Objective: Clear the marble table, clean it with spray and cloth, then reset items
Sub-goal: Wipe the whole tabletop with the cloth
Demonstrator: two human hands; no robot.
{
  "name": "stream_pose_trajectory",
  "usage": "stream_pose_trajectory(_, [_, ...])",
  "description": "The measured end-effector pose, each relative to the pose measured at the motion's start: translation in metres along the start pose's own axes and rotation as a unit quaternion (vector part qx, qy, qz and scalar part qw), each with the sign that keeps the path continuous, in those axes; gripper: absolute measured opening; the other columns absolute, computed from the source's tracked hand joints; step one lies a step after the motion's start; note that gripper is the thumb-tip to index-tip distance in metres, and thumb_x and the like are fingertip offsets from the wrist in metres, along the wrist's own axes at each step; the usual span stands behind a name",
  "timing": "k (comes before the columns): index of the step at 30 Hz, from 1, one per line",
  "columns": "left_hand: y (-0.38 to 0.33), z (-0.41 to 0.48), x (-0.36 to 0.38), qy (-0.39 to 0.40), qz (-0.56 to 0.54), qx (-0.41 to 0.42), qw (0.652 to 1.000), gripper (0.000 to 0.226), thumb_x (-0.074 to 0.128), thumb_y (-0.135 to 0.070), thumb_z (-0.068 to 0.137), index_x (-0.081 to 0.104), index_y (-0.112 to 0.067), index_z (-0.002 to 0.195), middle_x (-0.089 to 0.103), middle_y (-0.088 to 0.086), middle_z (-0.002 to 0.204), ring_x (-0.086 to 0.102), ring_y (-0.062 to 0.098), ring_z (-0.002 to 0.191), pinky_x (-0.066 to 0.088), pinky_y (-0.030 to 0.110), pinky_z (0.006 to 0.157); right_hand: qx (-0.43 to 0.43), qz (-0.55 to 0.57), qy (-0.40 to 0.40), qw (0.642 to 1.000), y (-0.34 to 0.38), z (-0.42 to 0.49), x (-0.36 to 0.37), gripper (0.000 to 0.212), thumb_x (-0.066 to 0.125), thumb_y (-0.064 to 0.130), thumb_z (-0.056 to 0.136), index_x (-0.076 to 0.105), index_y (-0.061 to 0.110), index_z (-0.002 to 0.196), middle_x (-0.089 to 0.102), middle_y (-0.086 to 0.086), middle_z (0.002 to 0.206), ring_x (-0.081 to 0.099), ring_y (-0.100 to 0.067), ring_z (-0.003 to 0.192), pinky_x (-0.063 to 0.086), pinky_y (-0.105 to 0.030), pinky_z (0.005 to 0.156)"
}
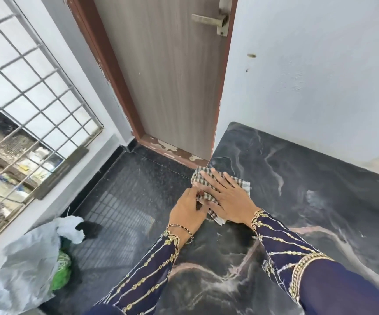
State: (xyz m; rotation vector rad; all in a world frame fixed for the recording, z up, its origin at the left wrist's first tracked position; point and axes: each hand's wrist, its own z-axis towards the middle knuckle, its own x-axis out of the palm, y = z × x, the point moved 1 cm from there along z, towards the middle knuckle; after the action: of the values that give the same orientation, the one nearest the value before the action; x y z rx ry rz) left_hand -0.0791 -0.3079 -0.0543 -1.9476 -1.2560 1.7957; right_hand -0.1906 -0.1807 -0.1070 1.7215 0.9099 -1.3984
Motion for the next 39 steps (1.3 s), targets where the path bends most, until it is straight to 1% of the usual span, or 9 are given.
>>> stream_pose_trajectory(2, [-0.009, 0.016, 0.009, 0.035, 0.050, 0.029, 0.998, 0.076, 0.066, -0.025, 0.081, 0.028, -0.014, 0.146, 0.034, 0.003, 0.151, 0.039, 0.021, 0.137, 0.044, 0.035, 0.104, 0.025, 0.002, -0.005, 1.000, -0.025, 0.015, -0.006, 0.060, 0.001, 0.060, 0.098, -0.003, 0.043, 0.156, -0.005, 0.008, 0.168, -0.009, -0.019, 0.155, 0.001, -0.045, 0.127])
stream_pose_trajectory(4, [-0.018, 0.032, 0.018, 0.086, 0.106, 0.034, 0.990, 0.109, 0.074, -0.030, 0.078, -0.003, -0.010, 0.153, 0.002, 0.005, 0.163, 0.014, 0.019, 0.150, 0.035, 0.035, 0.114, 0.048, 0.008, -0.010, 0.999, -0.050, 0.030, -0.011, 0.058, 0.006, 0.059, 0.101, -0.003, 0.044, 0.156, -0.007, 0.008, 0.168, -0.011, -0.018, 0.155, 0.000, -0.044, 0.126])
stream_pose_trajectory(7, [-0.026, 0.053, 0.026, 0.147, 0.205, 0.013, 0.968, 0.124, 0.079, -0.038, 0.074, -0.012, -0.006, 0.151, -0.011, 0.009, 0.163, 0.008, 0.022, 0.151, 0.031, 0.038, 0.117, 0.080, 0.019, -0.017, 0.996, -0.081, 0.051, -0.016, 0.058, 0.020, 0.056, 0.105, 0.002, 0.042, 0.158, -0.009, 0.008, 0.168, -0.013, -0.017, 0.155, -0.002, -0.044, 0.126])
stream_pose_trajectory(13, [-0.032, 0.065, 0.032, 0.198, 0.292, -0.003, 0.936, 0.124, 0.078, -0.041, 0.073, -0.009, -0.001, 0.151, -0.015, 0.017, 0.161, -0.005, 0.028, 0.151, 0.023, 0.040, 0.120, 0.119, 0.041, -0.012, 0.992, -0.131, 0.086, -0.024, 0.059, 0.014, 0.057, 0.103, -0.001, 0.043, 0.158, -0.012, 0.008, 0.168, -0.013, -0.017, 0.155, -0.003, -0.044, 0.126])
stream_pose_trajectory(17, [-0.040, 0.068, 0.035, 0.197, 0.321, -0.009, 0.926, 0.126, 0.079, -0.041, 0.072, -0.009, 0.003, 0.150, -0.013, 0.022, 0.160, -0.004, 0.031, 0.150, 0.027, 0.042, 0.119, 0.140, 0.060, -0.011, 0.988, -0.155, 0.091, -0.027, 0.058, 0.012, 0.059, 0.102, -0.002, 0.045, 0.157, -0.011, 0.008, 0.168, -0.013, -0.017, 0.155, -0.006, -0.041, 0.126])
stream_pose_trajectory(25, [-0.042, 0.065, 0.035, 0.197, 0.319, -0.012, 0.927, 0.123, 0.078, -0.041, 0.074, -0.009, 0.004, 0.150, -0.012, 0.022, 0.160, -0.004, 0.032, 0.150, 0.027, 0.042, 0.119, 0.177, 0.068, 0.000, 0.982, -0.201, 0.016, -0.023, 0.067, 0.004, 0.067, 0.095, -0.003, 0.044, 0.157, -0.012, 0.012, 0.167, -0.015, -0.007, 0.153, -0.008, -0.037, 0.125])
stream_pose_trajectory(29, [-0.041, 0.067, 0.036, 0.195, 0.311, -0.020, 0.930, 0.122, 0.077, -0.040, 0.075, -0.009, 0.002, 0.150, -0.013, 0.020, 0.160, -0.006, 0.031, 0.150, 0.024, 0.042, 0.120, 0.229, 0.076, 0.002, 0.970, -0.185, 0.016, -0.017, 0.065, 0.014, 0.068, 0.098, -0.004, 0.046, 0.157, -0.015, 0.011, 0.166, -0.018, -0.012, 0.153, -0.009, -0.041, 0.126])
stream_pose_trajectory(35, [-0.037, 0.056, 0.039, 0.186, 0.272, -0.018, 0.944, 0.118, 0.076, -0.036, 0.077, -0.009, 0.000, 0.151, -0.016, 0.018, 0.160, -0.010, 0.032, 0.150, 0.016, 0.047, 0.121, 0.167, 0.044, -0.023, 0.985, -0.132, -0.021, 0.000, 0.062, 0.021, 0.064, 0.101, -0.006, 0.049, 0.155, -0.012, 0.007, 0.168, -0.014, -0.017, 0.155, -0.006, -0.043, 0.126])
stream_pose_trajectory(39, [-0.029, 0.029, 0.032, 0.099, 0.222, -0.004, 0.970, 0.100, 0.071, -0.039, 0.082, 0.009, -0.006, 0.152, -0.004, 0.015, 0.162, -0.001, 0.034, 0.150, 0.013, 0.046, 0.120, 0.135, 0.014, -0.045, 0.990, -0.068, -0.056, 0.013, 0.059, 0.021, 0.059, 0.102, -0.002, 0.044, 0.154, -0.002, 0.004, 0.169, -0.004, -0.022, 0.156, 0.001, -0.045, 0.126])
